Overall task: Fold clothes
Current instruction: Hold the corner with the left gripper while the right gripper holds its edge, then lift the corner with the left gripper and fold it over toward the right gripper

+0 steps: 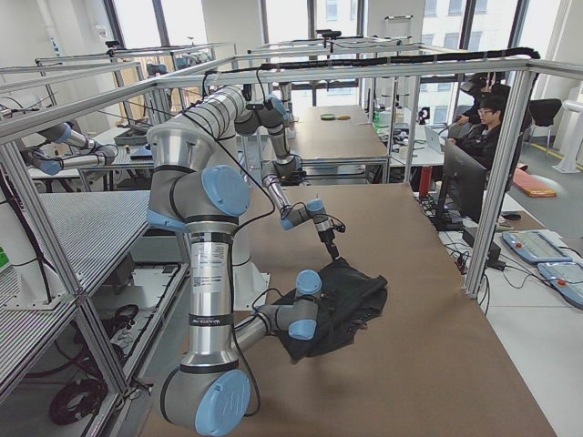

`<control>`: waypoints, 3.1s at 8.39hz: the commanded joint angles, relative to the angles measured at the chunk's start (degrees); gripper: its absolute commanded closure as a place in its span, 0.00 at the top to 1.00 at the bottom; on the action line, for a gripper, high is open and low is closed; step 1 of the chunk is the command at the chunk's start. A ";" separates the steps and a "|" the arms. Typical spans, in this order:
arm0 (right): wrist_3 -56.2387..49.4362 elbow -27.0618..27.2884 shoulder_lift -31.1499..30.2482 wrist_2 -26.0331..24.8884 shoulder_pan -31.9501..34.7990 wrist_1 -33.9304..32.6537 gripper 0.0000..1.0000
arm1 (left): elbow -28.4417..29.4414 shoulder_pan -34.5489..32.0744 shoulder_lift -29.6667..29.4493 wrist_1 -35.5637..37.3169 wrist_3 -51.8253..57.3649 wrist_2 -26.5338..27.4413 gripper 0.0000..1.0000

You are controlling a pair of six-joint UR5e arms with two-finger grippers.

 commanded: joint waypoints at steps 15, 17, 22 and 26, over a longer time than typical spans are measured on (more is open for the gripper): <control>0.17 -0.03 -0.29 -3.07 -0.02 0.09 0.94 | 30.74 -14.03 -29.13 0.44 10.11 -0.22 0.00; 0.17 -0.03 -0.30 -3.08 -0.02 0.17 0.94 | 38.20 -14.12 -36.86 0.27 10.20 0.39 0.00; 0.17 0.23 -0.03 -6.30 -0.19 0.79 0.94 | 42.38 -14.20 -39.28 -0.08 10.64 6.18 0.99; -0.01 1.11 1.02 -8.53 -1.42 -0.17 0.94 | 41.77 -15.17 -39.01 -0.17 11.60 6.90 1.00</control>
